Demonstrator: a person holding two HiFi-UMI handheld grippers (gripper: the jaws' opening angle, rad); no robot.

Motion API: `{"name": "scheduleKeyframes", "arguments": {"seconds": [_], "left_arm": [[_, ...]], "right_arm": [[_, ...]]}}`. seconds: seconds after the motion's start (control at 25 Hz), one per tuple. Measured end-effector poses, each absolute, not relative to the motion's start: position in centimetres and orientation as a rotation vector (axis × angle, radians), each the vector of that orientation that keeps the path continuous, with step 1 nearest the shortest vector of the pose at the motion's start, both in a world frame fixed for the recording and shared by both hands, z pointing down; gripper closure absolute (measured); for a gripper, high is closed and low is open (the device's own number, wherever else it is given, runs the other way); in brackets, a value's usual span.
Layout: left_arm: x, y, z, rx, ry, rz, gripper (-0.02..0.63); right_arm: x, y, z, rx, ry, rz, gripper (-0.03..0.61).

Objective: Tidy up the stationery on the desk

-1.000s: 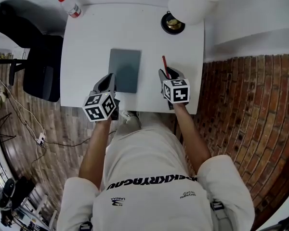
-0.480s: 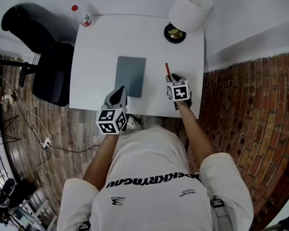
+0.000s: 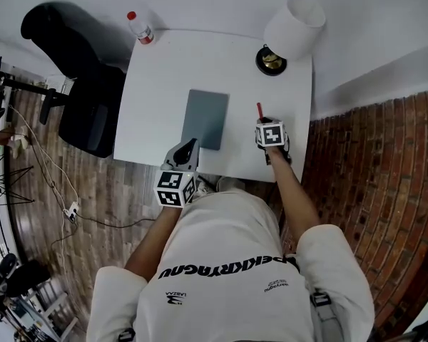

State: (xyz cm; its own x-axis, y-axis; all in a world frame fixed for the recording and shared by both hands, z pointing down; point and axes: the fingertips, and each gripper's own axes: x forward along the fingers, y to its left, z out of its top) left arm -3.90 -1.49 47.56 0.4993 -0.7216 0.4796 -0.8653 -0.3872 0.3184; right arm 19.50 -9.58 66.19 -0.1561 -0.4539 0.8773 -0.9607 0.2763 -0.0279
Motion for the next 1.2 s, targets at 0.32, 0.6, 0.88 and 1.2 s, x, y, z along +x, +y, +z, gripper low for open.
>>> {"name": "scheduleKeyframes", "arguments": {"seconds": [0.32, 0.6, 0.88, 1.2], "left_arm": [[-4.5, -1.0, 47.8, 2.209, -1.296, 0.354, 0.615], [-5.3, -1.4, 47.1, 2.203, -1.329, 0.317, 0.615], [-5.2, -1.1, 46.9, 2.212, -1.33, 0.307, 0.615], [-6.0, -0.9, 46.9, 2.194, -1.351, 0.291, 0.615]], "right_arm": [[19.8, -9.5, 65.4, 1.396, -1.742, 1.028, 0.529], [15.8, -8.5, 62.8, 1.445, -1.847, 1.341, 0.529], [11.8, -8.2, 63.1, 1.47, -1.858, 1.689, 0.529], [8.8, -8.1, 64.4, 1.474, -1.829, 1.825, 0.529]]}}
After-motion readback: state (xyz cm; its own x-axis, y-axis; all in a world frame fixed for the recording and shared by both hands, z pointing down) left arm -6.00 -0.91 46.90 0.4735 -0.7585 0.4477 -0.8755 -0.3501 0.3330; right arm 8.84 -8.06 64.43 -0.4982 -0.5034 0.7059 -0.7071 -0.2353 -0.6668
